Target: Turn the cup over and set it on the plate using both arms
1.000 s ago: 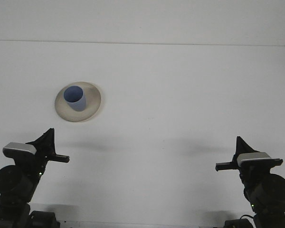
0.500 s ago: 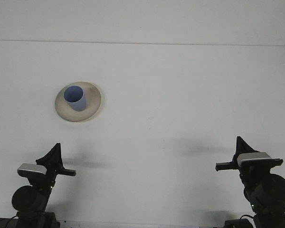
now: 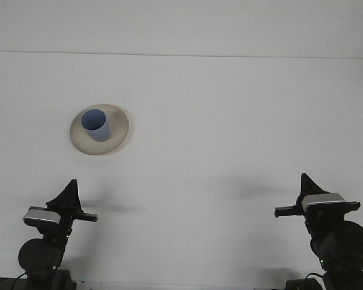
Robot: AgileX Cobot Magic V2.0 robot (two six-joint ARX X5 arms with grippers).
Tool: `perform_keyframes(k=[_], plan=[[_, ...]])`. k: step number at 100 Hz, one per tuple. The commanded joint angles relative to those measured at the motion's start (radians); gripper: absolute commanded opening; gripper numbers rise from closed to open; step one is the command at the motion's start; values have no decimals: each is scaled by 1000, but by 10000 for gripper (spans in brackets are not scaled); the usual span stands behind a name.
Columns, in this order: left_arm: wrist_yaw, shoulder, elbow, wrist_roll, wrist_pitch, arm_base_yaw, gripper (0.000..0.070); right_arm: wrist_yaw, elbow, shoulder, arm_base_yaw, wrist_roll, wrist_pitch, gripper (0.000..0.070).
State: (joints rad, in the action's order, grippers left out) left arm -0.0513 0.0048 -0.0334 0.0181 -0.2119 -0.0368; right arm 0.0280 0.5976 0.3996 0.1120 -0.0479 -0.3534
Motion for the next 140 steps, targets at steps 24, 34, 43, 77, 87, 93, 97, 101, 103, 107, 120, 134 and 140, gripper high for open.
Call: perform_keyframes(k=[24,34,43,77,87,93,97,101,103,107,120,134,140], plan=[[2,-2,19,1,6,1,10,0,6,0,2,-5,13,0],[2,-2,19,1,7,1,10,0,6,0,2,-5,13,0],[2,-2,19,1,6,1,10,-1,6,0,2,-5,13,0],[2,-2,19,1,6,1,10,-1,6,0,2,-5,13,0],[2,-2,19,1,6,1,10,0,6,0,2,-5,13,0],[2,-2,19,1,7,1,10,-1,6,0,2,-5,11,0],[2,-2,19,1,7,1,10,1,6,0,2,-5,12,0],[2,-2,19,1,6,1,10,0,6,-2,1,-5,13,0],[2,-2,19,1,6,1,10,0,5,-6,0,-5,12,0],[2,-2,19,1,7,1,10,-1,3,-16,0,-5,13,0],[2,-2,19,1,7,1,10,2,-42,-68,-10,-5,49,0],[2,-2,19,1,6,1,10,2,-167,-181,-47,-5,177,0],[2,-2,19,1,7,1,10,2,-222,-235,-65,-5,217,0]])
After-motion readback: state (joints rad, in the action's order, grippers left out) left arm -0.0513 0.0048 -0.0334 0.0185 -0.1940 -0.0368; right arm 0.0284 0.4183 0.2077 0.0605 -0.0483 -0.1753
